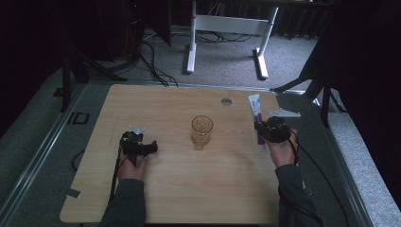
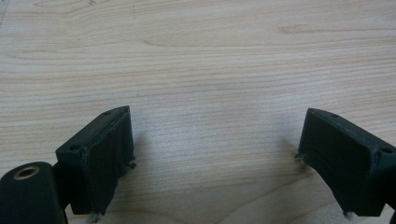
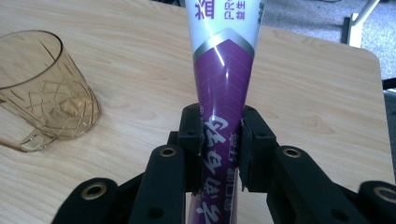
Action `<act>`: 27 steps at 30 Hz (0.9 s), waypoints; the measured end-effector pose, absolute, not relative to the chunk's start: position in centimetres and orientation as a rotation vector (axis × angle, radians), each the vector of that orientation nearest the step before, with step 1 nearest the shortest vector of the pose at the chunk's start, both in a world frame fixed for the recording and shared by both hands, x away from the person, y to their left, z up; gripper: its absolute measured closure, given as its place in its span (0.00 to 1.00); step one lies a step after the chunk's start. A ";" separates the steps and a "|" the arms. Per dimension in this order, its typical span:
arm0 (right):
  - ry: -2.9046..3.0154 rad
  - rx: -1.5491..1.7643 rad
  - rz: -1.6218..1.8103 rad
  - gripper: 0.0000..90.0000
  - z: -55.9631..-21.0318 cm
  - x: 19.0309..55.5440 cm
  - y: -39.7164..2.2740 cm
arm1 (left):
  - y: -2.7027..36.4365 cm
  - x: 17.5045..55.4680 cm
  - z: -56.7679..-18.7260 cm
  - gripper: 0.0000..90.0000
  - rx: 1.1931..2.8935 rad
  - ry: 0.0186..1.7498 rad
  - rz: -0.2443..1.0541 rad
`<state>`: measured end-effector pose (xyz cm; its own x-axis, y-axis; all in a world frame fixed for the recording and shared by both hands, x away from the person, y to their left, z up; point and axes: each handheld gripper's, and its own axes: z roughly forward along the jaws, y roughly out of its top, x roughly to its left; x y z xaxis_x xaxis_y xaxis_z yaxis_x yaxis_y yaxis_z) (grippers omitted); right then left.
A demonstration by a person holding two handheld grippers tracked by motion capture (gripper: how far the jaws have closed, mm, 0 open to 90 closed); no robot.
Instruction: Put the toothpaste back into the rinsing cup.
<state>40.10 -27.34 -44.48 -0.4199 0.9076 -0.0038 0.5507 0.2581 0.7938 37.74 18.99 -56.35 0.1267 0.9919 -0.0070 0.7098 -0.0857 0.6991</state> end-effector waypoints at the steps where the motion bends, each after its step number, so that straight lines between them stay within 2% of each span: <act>1: 2.066 1.316 1.018 0.82 -44.4 40.1 -27.3 | 19.0 37.7 -56.4 0.11 1.856 1.639 0.660; 27: 2.042 1.282 1.065 0.82 -43.5 41.2 -25.8 | 19.0 37.7 -56.4 0.11 1.855 1.639 0.661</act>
<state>41.18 -25.78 -43.54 -0.4311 0.9023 -0.0073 0.5104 0.2505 0.8227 37.75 18.98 -56.35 0.1259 0.9920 -0.0074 0.7093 -0.0848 0.6998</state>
